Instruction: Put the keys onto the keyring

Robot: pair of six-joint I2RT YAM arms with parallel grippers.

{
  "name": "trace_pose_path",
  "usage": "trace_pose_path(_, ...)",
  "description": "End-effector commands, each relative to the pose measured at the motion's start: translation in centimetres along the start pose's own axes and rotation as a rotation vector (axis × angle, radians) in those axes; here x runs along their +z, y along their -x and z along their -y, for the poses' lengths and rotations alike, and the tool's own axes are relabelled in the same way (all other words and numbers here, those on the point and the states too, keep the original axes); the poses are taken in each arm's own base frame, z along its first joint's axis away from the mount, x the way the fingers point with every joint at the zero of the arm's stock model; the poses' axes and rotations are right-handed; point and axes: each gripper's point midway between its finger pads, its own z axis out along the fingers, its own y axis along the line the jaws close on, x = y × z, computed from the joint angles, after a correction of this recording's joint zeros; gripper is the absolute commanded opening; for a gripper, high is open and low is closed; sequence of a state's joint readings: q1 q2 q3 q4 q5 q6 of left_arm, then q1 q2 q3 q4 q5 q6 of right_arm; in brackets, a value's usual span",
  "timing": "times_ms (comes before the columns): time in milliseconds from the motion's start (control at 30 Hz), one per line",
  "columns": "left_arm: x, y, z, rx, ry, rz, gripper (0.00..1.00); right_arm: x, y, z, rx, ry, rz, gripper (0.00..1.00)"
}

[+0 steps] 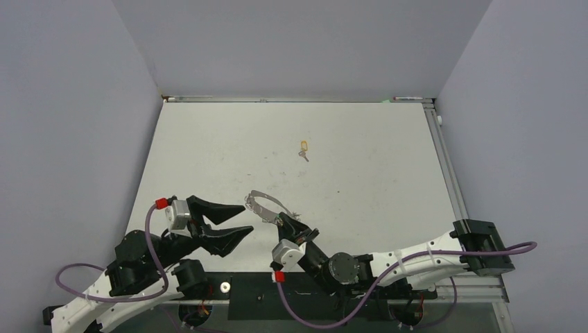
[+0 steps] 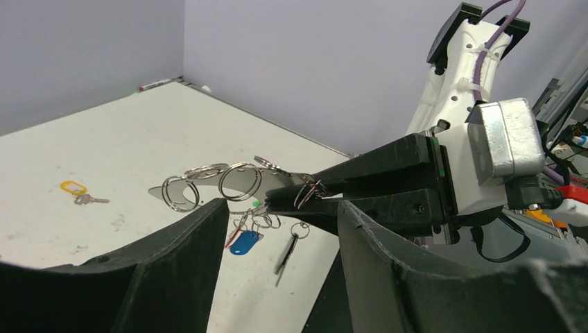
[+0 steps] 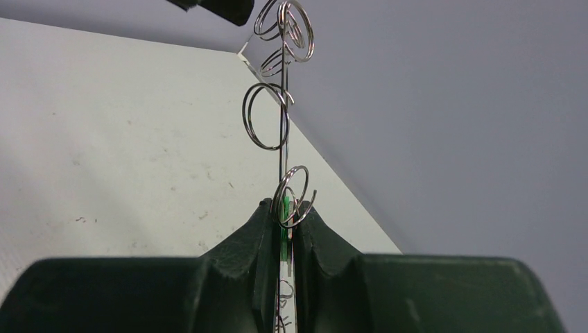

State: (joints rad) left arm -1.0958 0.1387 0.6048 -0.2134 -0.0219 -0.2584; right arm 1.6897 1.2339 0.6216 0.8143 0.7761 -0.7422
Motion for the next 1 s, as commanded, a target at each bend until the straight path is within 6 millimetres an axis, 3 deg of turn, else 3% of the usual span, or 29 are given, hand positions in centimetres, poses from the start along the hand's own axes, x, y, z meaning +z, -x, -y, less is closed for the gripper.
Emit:
trace_pose_path(0, 1.3, 0.7, 0.7, -0.055, -0.026, 0.031, 0.57, 0.1, 2.0, 3.4, 0.068, -0.133, 0.036, 0.05)
trace_pose_path(233, 3.0, 0.2, 0.8, -0.084, -0.046, 0.077, 0.66, 0.2, 2.2, 3.5, 0.083, -0.135, 0.034, 0.05)
trace_pose_path(433, 4.3, -0.6, 1.6, -0.07, -0.103, 0.069, 0.67, 0.2, 2.5, 3.4, 0.106, -0.119, 0.049, 0.05)
trace_pose_path(600, 5.0, -0.7, 1.6, -0.051, -0.109, 0.077, 0.58, 0.3, 2.7, 3.1, 0.11, -0.107, 0.054, 0.05)
trace_pose_path(767, 5.5, -0.7, 1.6, -0.022, -0.111, 0.07, 0.38, 0.4, 2.7, 2.7, 0.107, -0.09, 0.053, 0.05)
trace_pose_path(967, 5.2, 0.0, 1.6, -0.01, -0.098, 0.066, 0.36, 0.5, 2.4, 2.5, 0.102, -0.089, 0.037, 0.05)
